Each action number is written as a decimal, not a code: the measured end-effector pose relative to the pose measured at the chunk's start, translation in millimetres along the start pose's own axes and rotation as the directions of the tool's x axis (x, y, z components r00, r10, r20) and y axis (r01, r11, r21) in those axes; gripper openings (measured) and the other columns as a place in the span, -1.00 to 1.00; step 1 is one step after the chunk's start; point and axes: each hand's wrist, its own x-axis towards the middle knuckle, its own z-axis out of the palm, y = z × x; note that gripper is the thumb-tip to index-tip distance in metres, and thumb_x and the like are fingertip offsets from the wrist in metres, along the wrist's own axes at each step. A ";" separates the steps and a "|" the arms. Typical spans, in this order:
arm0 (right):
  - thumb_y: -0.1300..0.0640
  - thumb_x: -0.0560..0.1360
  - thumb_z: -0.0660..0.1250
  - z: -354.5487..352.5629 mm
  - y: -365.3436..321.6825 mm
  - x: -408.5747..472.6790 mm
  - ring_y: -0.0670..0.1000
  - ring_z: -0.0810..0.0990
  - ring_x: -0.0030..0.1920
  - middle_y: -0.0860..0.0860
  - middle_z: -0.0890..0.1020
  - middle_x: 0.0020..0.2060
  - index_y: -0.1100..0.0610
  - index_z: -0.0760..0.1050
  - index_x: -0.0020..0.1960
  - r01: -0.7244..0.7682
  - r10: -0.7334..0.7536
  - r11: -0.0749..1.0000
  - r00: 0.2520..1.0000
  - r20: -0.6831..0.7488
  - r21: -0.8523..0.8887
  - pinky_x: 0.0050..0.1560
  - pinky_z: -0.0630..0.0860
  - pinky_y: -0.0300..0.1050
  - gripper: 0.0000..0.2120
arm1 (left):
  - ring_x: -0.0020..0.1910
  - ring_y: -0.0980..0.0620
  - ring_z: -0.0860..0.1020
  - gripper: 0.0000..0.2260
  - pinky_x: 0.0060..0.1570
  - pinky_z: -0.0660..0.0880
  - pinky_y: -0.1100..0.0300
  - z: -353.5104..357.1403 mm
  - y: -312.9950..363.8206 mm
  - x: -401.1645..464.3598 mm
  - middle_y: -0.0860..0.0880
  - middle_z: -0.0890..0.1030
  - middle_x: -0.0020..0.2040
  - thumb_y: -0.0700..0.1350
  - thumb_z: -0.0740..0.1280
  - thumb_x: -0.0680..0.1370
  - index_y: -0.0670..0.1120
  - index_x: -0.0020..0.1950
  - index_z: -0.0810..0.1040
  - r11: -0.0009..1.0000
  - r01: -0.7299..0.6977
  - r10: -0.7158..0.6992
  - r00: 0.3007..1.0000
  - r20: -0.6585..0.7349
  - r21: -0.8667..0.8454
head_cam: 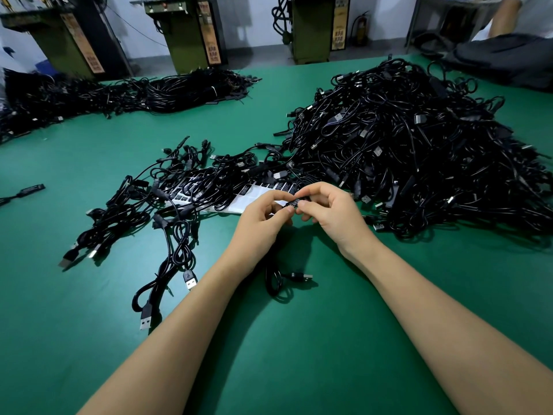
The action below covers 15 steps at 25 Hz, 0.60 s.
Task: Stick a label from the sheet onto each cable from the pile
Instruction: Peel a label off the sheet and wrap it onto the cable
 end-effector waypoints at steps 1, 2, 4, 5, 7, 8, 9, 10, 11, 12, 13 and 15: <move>0.35 0.50 0.33 -0.2 1.1 -0.1 -0.20 0.57 -0.35 0.00 0.63 -0.32 0.15 0.56 -0.06 0.006 -0.006 1.000 1.000 0.007 0.001 -0.31 0.43 -0.42 -0.87 | -0.46 0.18 0.32 -0.88 -0.46 0.25 0.32 -0.2 0.0 0.3 0.11 0.43 -0.37 -0.14 0.31 0.57 0.05 0.04 0.58 1.000 0.007 -0.007 1.000 0.000 -0.007; 0.35 0.50 0.35 -0.6 2.1 -0.1 -0.20 0.57 -0.34 0.00 0.63 -0.32 0.15 0.56 -0.05 0.012 -0.012 1.000 1.000 0.013 0.002 -0.30 0.44 -0.42 -0.87 | -0.46 0.16 0.31 -0.88 -0.47 0.25 0.34 -0.4 0.0 0.5 0.09 0.43 -0.36 -0.15 0.31 0.57 0.04 0.04 0.59 1.000 0.014 -0.014 1.000 0.004 -0.019; 0.35 0.50 0.35 -1.2 4.4 0.2 -0.21 0.59 -0.33 0.00 0.64 -0.31 0.15 0.55 -0.04 0.020 -0.020 1.000 1.000 0.022 -0.001 -0.29 0.45 -0.41 -0.87 | -0.47 0.14 0.29 -0.89 -0.51 0.24 0.34 -1.0 0.3 1.0 0.03 0.44 -0.33 -0.16 0.31 0.58 0.01 0.05 0.59 0.999 0.029 -0.028 1.000 0.012 -0.044; 0.35 0.50 0.36 -1.3 5.3 0.5 -0.20 0.60 -0.31 0.01 0.64 -0.30 0.15 0.55 -0.03 0.023 -0.023 1.000 0.999 0.025 -0.002 -0.27 0.46 -0.40 -0.87 | -0.48 0.14 0.29 -0.89 -0.52 0.24 0.35 -1.7 0.4 1.0 -0.02 0.44 -0.30 -0.17 0.31 0.58 0.00 0.05 0.58 0.998 0.038 -0.037 0.999 0.015 -0.054; 0.34 0.50 0.36 -1.3 6.4 1.2 -0.17 0.62 -0.27 0.01 0.65 -0.28 0.14 0.55 -0.02 0.025 -0.025 1.000 0.999 0.037 0.005 -0.23 0.49 -0.36 -0.87 | -0.50 0.16 0.29 -0.89 -0.53 0.24 0.36 -3.2 1.0 1.2 -0.10 0.44 -0.26 -0.17 0.31 0.58 -0.02 0.05 0.59 0.996 0.057 -0.056 0.998 0.027 -0.074; 0.34 0.51 0.36 -1.2 6.9 1.6 -0.16 0.62 -0.25 0.01 0.65 -0.27 0.14 0.55 -0.02 0.025 -0.025 1.000 0.999 0.047 0.009 -0.22 0.50 -0.34 -0.87 | -0.51 0.17 0.29 -0.89 -0.53 0.23 0.37 -4.2 1.3 1.3 -0.12 0.44 -0.25 -0.18 0.31 0.58 -0.02 0.04 0.59 0.994 0.067 -0.063 0.997 0.037 -0.090; 0.34 0.51 0.36 -1.6 7.4 1.9 -0.16 0.62 -0.25 0.01 0.66 -0.27 0.13 0.55 -0.02 0.025 -0.025 1.000 0.998 0.056 0.011 -0.21 0.50 -0.34 -0.87 | -0.51 0.18 0.29 -0.89 -0.54 0.22 0.37 -4.9 1.7 1.5 -0.12 0.43 -0.26 -0.19 0.31 0.58 -0.02 0.03 0.59 0.991 0.074 -0.069 0.996 0.049 -0.109; 0.33 0.51 0.36 -1.9 7.8 2.3 -0.16 0.62 -0.26 0.00 0.66 -0.27 0.13 0.56 -0.02 0.023 -0.024 1.000 0.998 0.062 0.008 -0.22 0.49 -0.35 -0.86 | -0.52 0.19 0.29 -0.89 -0.54 0.22 0.38 -5.5 1.9 1.3 -0.11 0.44 -0.26 -0.19 0.31 0.58 -0.01 0.02 0.60 0.989 0.079 -0.072 0.996 0.059 -0.128; 0.33 0.51 0.36 -2.4 8.1 2.8 -0.16 0.62 -0.27 0.00 0.66 -0.27 0.12 0.56 -0.02 0.021 -0.021 1.000 0.998 0.061 0.000 -0.23 0.48 -0.36 -0.86 | -0.52 0.19 0.29 -0.88 -0.55 0.21 0.38 -5.8 1.9 1.3 -0.09 0.44 -0.28 -0.20 0.31 0.58 -0.01 0.01 0.60 0.986 0.081 -0.072 0.995 0.065 -0.143; 0.32 0.51 0.36 -2.6 8.5 3.4 -0.15 0.62 -0.29 0.00 0.67 -0.27 0.11 0.56 -0.02 0.018 -0.017 1.000 0.998 0.056 -0.015 -0.24 0.47 -0.37 -0.87 | -0.53 0.19 0.28 -0.87 -0.55 0.20 0.38 -6.1 1.7 1.3 -0.06 0.46 -0.30 -0.22 0.31 0.58 -0.02 0.00 0.60 0.984 0.081 -0.071 0.995 0.064 -0.156; 0.31 0.51 0.37 -2.5 9.1 3.9 -0.14 0.61 -0.31 -0.01 0.68 -0.27 0.10 0.55 -0.02 0.013 -0.012 0.999 0.999 0.046 -0.035 -0.25 0.46 -0.37 -0.87 | -0.53 0.18 0.27 -0.87 -0.56 0.20 0.38 -6.4 1.4 1.5 -0.04 0.47 -0.32 -0.23 0.31 0.57 -0.02 -0.01 0.61 0.983 0.080 -0.071 0.996 0.059 -0.167; 0.29 0.50 0.38 -2.6 10.1 4.2 -0.10 0.62 -0.33 -0.02 0.68 -0.29 0.08 0.54 -0.04 0.000 0.001 0.999 1.000 0.024 -0.047 -0.27 0.45 -0.36 -0.87 | -0.54 0.17 0.25 -0.85 -0.56 0.19 0.37 -6.6 1.8 1.7 -0.01 0.49 -0.35 -0.24 0.31 0.57 -0.01 -0.03 0.61 0.979 0.085 -0.078 0.996 0.041 -0.186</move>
